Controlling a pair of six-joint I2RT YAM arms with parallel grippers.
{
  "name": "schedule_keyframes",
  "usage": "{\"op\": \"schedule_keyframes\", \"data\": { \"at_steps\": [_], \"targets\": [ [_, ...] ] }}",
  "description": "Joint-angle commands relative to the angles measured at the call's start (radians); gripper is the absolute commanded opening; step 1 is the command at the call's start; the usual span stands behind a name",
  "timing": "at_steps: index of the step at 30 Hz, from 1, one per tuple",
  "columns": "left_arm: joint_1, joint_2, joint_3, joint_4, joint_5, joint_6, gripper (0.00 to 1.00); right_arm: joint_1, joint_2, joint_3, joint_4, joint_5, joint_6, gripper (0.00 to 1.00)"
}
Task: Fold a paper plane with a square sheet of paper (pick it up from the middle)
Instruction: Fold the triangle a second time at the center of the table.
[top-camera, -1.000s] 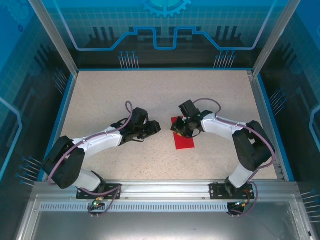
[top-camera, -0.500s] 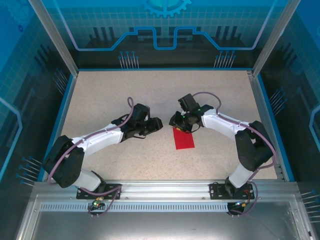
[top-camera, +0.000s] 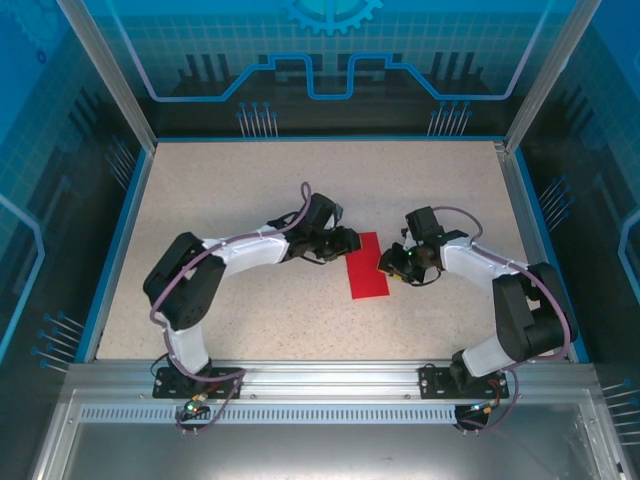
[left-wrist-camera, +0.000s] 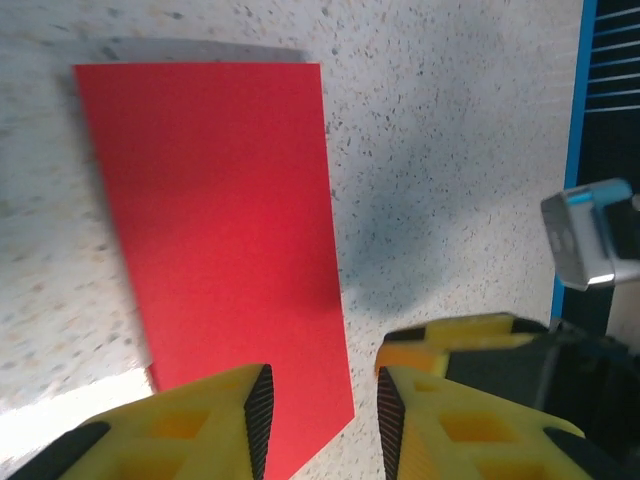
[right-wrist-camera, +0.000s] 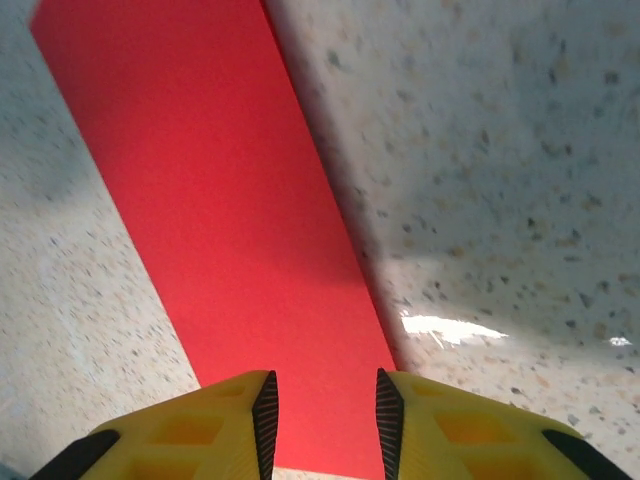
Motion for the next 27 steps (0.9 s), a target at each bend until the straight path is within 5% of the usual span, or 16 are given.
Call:
{"op": "schedule_keyframes", "data": {
  "at_steps": [1,14,27],
  "targets": [
    [-0.002,0.074,0.084,-0.018,0.044,0.022,0.35,-0.014,0.009,-0.022,0.011,-0.078,-0.061,0.35],
    [-0.001,0.225,0.168,-0.07,0.044,0.049,0.3,-0.018,0.071,-0.045,0.016,-0.065,-0.096,0.39],
    [-0.002,0.252,0.148,-0.08,0.039,0.069,0.29,-0.027,0.077,-0.06,0.088,-0.195,-0.099,0.36]
  ]
}}
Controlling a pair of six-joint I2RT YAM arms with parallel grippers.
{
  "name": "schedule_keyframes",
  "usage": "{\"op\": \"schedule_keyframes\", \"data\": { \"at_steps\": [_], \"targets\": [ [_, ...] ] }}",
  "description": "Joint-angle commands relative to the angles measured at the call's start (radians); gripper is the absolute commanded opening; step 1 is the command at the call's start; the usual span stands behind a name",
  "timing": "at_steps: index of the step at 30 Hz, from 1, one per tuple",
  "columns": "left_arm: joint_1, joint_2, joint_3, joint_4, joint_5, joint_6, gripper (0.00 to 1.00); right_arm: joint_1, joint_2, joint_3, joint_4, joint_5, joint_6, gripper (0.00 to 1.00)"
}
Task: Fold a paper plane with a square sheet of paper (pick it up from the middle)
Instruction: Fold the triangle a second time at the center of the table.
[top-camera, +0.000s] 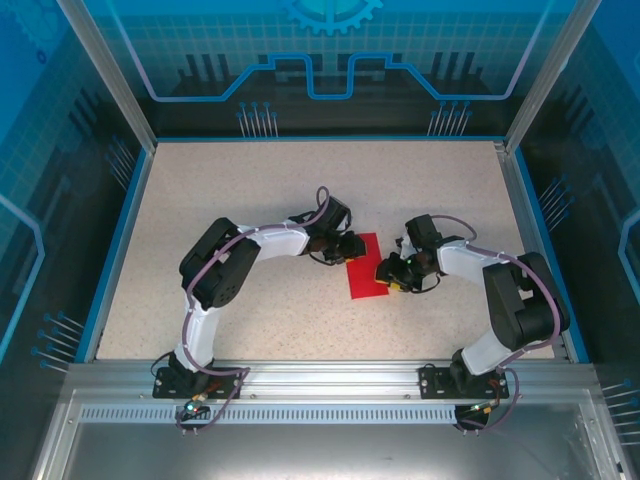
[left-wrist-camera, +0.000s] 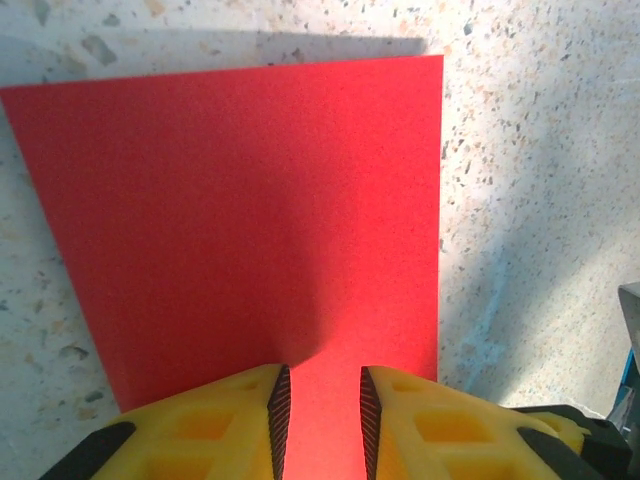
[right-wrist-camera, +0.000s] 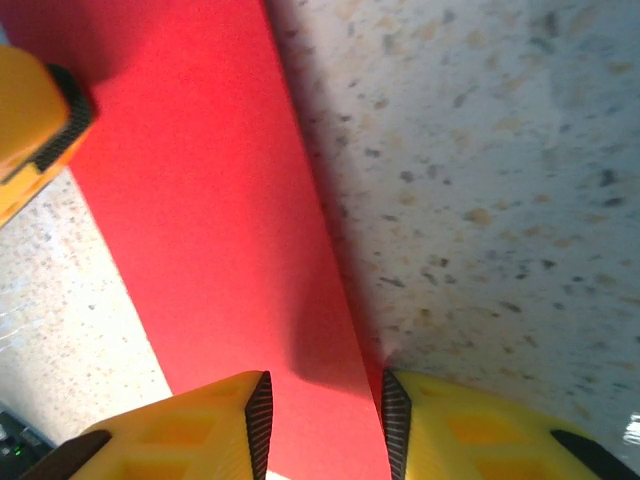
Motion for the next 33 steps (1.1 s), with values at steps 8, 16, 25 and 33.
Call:
{"op": "schedule_keyframes", "data": {
  "at_steps": [8,16,25,33],
  "targets": [
    [-0.001,0.027,0.015,-0.068,0.026,0.099,0.28,-0.051,0.047,0.032,0.037,-0.139,-0.069,0.35],
    [-0.002,0.02,0.016,-0.102,0.024,0.164,0.27,-0.085,0.146,0.129,0.0,-0.189,-0.157,0.28],
    [-0.01,-0.127,-0.094,0.0,-0.026,0.172,0.46,-0.089,0.157,0.095,0.06,-0.251,-0.084,0.08],
    [-0.169,-0.338,-0.237,-0.033,-0.26,0.367,0.62,-0.087,0.104,0.046,0.104,-0.238,0.059,0.04]
  ]
}}
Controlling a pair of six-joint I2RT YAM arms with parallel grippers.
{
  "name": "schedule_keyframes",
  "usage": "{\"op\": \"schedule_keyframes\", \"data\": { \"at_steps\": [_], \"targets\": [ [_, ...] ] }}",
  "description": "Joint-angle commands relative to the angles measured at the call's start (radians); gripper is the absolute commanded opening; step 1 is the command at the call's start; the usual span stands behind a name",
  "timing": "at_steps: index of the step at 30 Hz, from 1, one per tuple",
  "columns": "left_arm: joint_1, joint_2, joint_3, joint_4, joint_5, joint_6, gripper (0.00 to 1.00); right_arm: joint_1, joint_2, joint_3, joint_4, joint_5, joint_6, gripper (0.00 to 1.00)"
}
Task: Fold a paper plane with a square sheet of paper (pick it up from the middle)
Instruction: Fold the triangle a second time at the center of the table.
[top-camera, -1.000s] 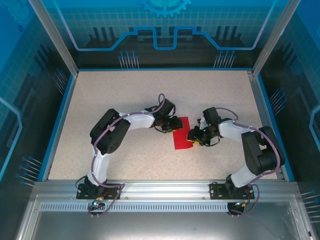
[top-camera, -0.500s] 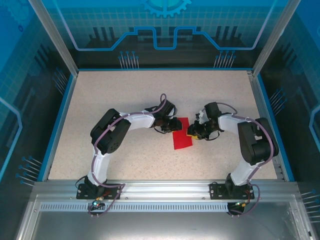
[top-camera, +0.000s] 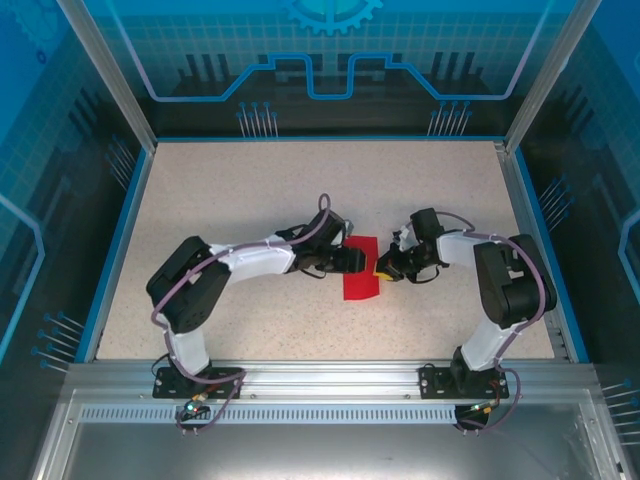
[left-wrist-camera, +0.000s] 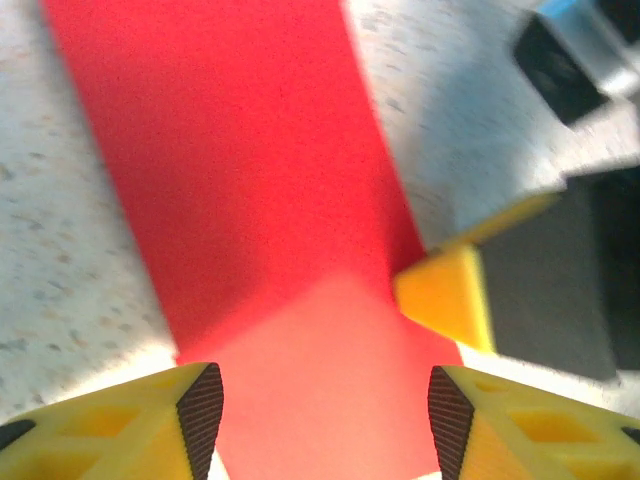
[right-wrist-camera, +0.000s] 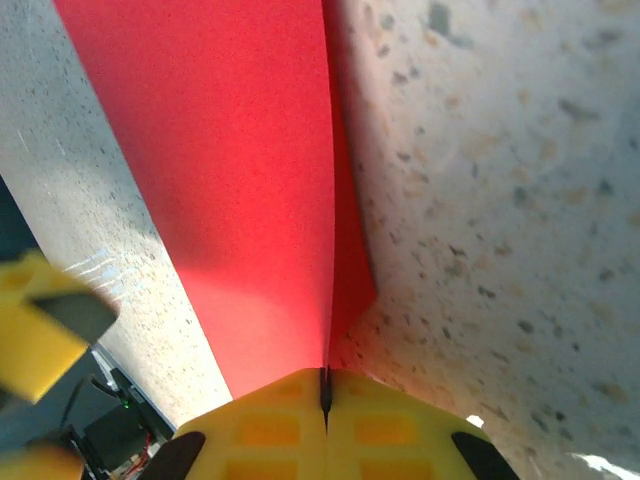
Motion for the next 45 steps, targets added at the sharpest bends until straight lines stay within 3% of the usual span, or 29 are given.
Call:
{"op": "schedule_keyframes", "data": {
  "at_steps": [1,10,21,33,40,45],
  "targets": [
    [-0.1,-0.073,-0.024,-0.039,-0.147,0.149,0.63,-0.011,-0.034,-0.009,0.013,-0.025,0.06,0.04],
    [-0.312,0.022,0.07,-0.127,-0.404,0.307,0.65,-0.013,-0.003,0.019,-0.017,-0.048,0.042,0.06],
    [-0.362,0.156,0.209,-0.226,-0.583,0.328,0.59,-0.016,0.0,0.021,-0.023,-0.057,0.037,0.07],
    [-0.362,0.131,0.196,-0.225,-0.58,0.344,0.31,-0.018,0.009,0.018,-0.039,-0.039,0.023,0.08],
    [-0.36,0.112,0.201,-0.245,-0.581,0.342,0.02,-0.019,0.011,0.016,-0.046,-0.026,0.018,0.09],
    [-0.339,0.091,0.185,-0.236,-0.545,0.33,0.0,-0.026,-0.006,0.017,-0.059,-0.015,0.006,0.14]
  ]
}}
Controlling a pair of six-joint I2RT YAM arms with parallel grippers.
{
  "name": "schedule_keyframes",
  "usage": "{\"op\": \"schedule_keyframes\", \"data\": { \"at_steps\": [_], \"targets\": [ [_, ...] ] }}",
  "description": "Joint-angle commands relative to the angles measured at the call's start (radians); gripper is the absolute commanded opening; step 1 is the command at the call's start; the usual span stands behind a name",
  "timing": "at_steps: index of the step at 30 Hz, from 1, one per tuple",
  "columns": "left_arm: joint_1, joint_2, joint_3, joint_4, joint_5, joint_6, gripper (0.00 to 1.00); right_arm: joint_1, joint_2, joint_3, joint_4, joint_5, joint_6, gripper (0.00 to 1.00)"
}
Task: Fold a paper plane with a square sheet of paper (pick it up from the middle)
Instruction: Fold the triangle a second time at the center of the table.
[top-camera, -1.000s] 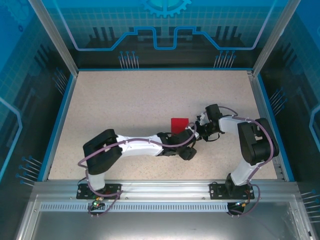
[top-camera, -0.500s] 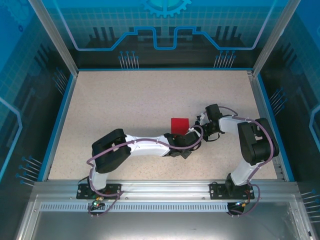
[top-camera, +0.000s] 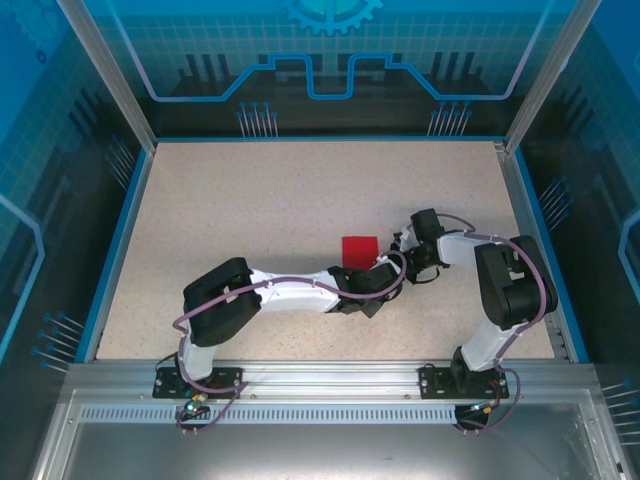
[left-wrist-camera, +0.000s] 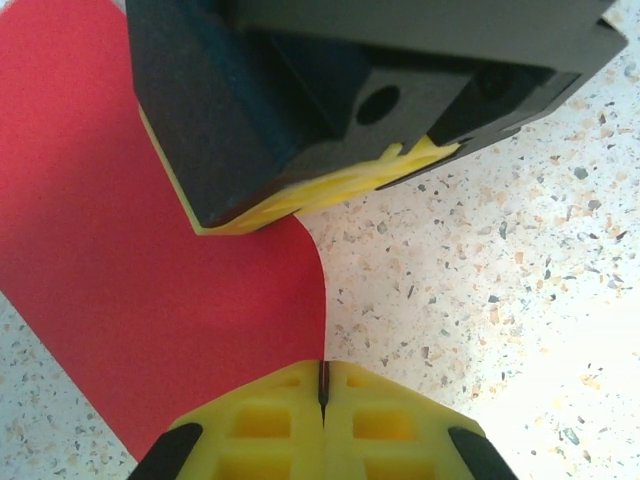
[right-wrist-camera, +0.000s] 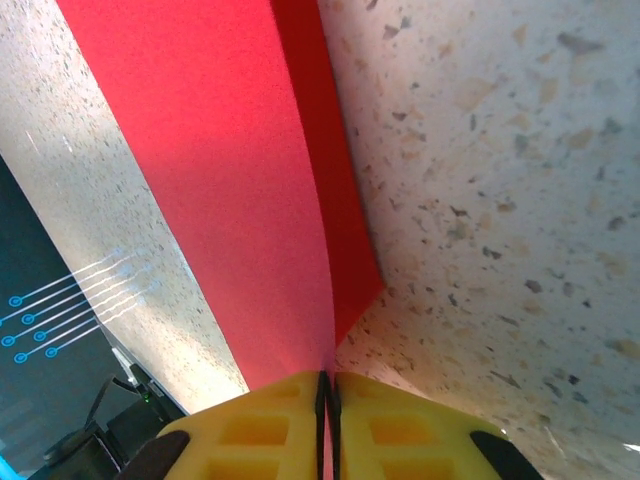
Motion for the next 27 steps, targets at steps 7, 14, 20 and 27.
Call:
{"op": "schedule_keyframes", "data": {
  "at_steps": [7,14,20,27],
  "targets": [
    [0.096,-0.15,-0.1,0.074,0.243,-0.048,0.0,-0.065,-0.05,0.026,-0.08,0.031,-0.057,0.24],
    [0.177,-0.206,-0.17,0.137,0.421,-0.082,0.0,-0.069,-0.103,0.064,-0.098,0.058,-0.079,0.19],
    [0.217,-0.195,-0.175,0.13,0.466,-0.101,0.0,-0.039,-0.098,0.133,-0.124,0.098,-0.09,0.16],
    [0.254,-0.186,-0.174,0.114,0.463,-0.121,0.0,0.022,-0.04,0.21,-0.137,0.113,-0.104,0.17]
  ]
}}
